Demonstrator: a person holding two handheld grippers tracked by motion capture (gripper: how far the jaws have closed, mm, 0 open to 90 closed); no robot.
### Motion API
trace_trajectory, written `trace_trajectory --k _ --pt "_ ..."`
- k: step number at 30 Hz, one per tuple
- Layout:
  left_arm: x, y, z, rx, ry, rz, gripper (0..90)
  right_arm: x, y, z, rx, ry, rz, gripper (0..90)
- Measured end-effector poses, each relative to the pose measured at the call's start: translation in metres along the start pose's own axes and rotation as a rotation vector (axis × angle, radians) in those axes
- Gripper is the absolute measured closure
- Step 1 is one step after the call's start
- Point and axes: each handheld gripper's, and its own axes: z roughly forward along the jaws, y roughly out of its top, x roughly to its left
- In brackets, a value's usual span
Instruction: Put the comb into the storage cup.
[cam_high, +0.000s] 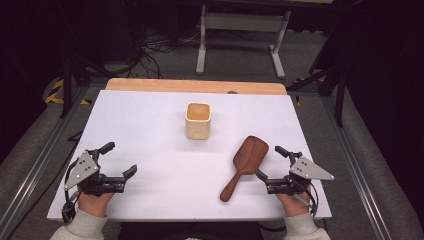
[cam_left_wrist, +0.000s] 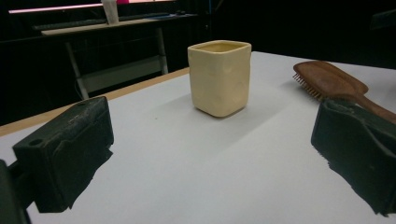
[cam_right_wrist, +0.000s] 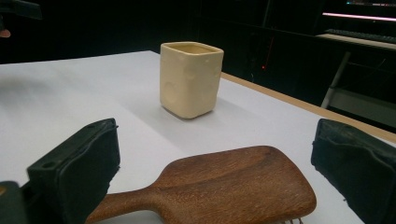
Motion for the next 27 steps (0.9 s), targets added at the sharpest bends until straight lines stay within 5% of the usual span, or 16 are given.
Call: trace_trajectory --k 27 --pt "0.0020 -0.0003 -0.0009 0.002 0.000 -0.011 0.2 -0.0011 0.0036 0.0041 -0.005 0.034 0.010 2.6"
